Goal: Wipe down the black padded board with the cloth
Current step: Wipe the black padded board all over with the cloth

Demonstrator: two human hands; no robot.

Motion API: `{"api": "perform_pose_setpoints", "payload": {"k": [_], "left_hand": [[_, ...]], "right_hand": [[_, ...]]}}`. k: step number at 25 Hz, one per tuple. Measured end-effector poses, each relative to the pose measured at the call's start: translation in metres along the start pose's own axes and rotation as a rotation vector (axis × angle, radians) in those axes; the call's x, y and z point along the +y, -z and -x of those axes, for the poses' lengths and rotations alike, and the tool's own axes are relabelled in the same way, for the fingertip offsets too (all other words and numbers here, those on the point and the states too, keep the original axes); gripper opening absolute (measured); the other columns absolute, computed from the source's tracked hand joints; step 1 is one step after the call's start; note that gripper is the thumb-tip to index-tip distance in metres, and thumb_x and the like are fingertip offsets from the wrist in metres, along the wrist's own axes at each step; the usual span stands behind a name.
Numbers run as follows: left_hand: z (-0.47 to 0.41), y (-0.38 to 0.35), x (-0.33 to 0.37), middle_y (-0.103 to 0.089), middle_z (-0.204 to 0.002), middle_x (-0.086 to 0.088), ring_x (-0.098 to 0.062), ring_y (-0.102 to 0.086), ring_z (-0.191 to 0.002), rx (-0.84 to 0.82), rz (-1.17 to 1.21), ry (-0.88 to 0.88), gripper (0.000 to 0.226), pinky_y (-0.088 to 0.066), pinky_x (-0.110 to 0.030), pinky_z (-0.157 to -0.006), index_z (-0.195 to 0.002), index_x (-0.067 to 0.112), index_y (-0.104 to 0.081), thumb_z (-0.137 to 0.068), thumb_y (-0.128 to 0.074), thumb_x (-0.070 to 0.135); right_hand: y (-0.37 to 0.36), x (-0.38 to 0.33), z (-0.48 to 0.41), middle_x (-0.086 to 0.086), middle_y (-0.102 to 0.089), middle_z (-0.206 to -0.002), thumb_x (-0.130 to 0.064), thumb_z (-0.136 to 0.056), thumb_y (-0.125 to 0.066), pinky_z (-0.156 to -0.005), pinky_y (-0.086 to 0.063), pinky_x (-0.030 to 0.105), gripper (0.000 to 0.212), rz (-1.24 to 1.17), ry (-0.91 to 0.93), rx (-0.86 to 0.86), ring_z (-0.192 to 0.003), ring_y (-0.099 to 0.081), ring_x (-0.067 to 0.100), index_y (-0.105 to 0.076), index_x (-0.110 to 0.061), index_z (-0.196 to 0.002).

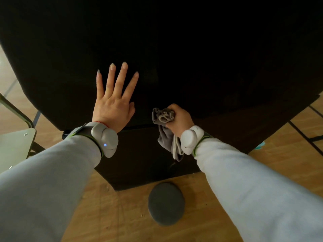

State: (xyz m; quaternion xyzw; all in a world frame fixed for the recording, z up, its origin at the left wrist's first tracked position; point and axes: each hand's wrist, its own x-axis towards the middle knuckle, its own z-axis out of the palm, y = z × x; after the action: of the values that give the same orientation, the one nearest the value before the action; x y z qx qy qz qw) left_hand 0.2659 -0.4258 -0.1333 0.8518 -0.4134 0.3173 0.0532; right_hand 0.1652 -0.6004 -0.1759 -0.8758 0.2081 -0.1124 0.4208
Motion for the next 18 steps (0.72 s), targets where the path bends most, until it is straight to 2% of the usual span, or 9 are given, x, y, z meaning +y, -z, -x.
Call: {"api": "perform_pose_setpoints", "payload": {"k": [2, 5, 8, 13, 18], "left_hand": [[0.002, 0.008, -0.001, -0.009, -0.155, -0.014, -0.036, -0.004, -0.142, -0.017, 0.001, -0.006, 0.079, 0.007, -0.054, -0.112, -0.148, 0.017, -0.017, -0.083, -0.062, 0.021], [-0.002, 0.028, 0.001, -0.014, -0.154, -0.016, -0.036, -0.01, -0.142, 0.002, 0.011, 0.034, 0.079, 0.005, -0.055, -0.111, -0.147, 0.016, -0.02, -0.081, -0.062, 0.02], [-0.016, 0.057, 0.002, -0.013, -0.154, -0.017, -0.037, -0.009, -0.142, 0.03, 0.01, 0.09, 0.078, 0.006, -0.055, -0.111, -0.148, 0.016, -0.019, -0.081, -0.06, 0.021], [-0.049, 0.109, -0.003, -0.006, -0.156, -0.015, -0.034, -0.005, -0.143, 0.045, 0.014, 0.169, 0.081, 0.007, -0.054, -0.111, -0.149, 0.018, -0.013, -0.084, -0.06, 0.023], [-0.074, 0.148, -0.003, -0.003, -0.156, -0.012, -0.032, -0.002, -0.143, 0.059, 0.072, 0.26, 0.083, 0.007, -0.052, -0.113, -0.15, 0.02, -0.008, -0.085, -0.059, 0.022]], "right_hand": [[0.016, -0.003, 0.004, -0.001, -0.056, -0.098, -0.005, -0.077, -0.07, -0.073, -0.035, 0.014, 0.034, -0.044, 0.054, 0.102, -0.097, -0.056, 0.015, -0.054, -0.008, -0.107], [0.039, -0.016, 0.006, 0.005, -0.06, -0.105, -0.003, -0.076, -0.066, -0.078, -0.043, 0.024, 0.034, -0.048, 0.108, 0.271, -0.099, -0.058, 0.02, -0.055, -0.012, -0.106], [0.064, -0.04, 0.008, 0.007, -0.06, -0.106, -0.006, -0.076, -0.067, -0.082, -0.048, 0.031, 0.032, -0.083, 0.175, 0.368, -0.098, -0.057, 0.02, -0.056, -0.011, -0.106], [0.107, -0.095, 0.009, 0.009, -0.058, -0.104, -0.008, -0.075, -0.071, -0.078, -0.043, 0.023, 0.032, -0.132, 0.281, 0.509, -0.094, -0.056, 0.018, -0.057, -0.007, -0.104], [0.144, -0.139, 0.012, 0.008, -0.057, -0.106, -0.006, -0.074, -0.07, -0.076, -0.036, 0.016, 0.033, -0.135, 0.36, 0.495, -0.094, -0.053, 0.015, -0.057, -0.007, -0.105]]}}
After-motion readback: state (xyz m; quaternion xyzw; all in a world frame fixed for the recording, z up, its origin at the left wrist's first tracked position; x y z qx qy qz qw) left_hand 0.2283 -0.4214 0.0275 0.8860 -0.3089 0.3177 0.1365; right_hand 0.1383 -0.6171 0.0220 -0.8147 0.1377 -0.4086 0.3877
